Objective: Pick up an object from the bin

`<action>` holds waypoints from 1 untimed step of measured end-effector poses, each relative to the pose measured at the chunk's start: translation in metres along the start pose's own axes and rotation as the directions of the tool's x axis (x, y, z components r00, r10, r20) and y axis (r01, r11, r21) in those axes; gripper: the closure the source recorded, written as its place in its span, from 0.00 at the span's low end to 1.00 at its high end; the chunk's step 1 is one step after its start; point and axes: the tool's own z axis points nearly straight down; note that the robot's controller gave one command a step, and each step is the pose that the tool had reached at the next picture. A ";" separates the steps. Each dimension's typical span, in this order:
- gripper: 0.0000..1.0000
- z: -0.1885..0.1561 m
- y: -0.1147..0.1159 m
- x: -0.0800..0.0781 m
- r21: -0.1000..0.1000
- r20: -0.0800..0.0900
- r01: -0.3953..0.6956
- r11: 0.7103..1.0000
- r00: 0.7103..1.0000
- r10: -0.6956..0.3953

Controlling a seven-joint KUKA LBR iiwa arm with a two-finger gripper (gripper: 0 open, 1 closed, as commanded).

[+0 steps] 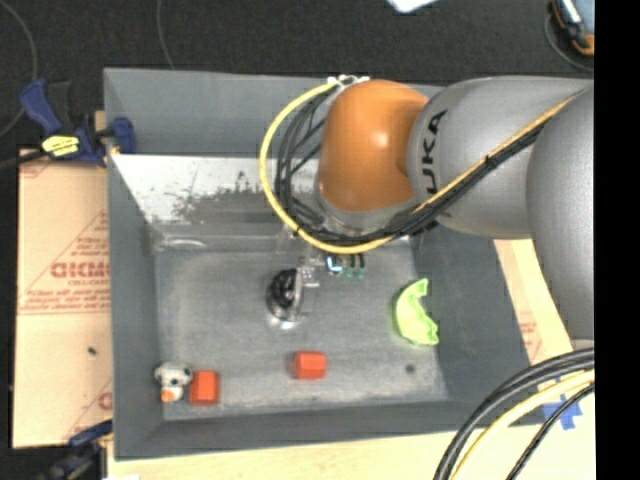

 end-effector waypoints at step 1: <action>0.00 0.044 -0.022 -0.001 0.000 0.005 0.225 0.974 0.974 -0.225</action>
Offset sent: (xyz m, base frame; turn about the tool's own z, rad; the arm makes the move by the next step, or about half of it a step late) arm -0.0053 -0.0080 -0.0491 -0.3521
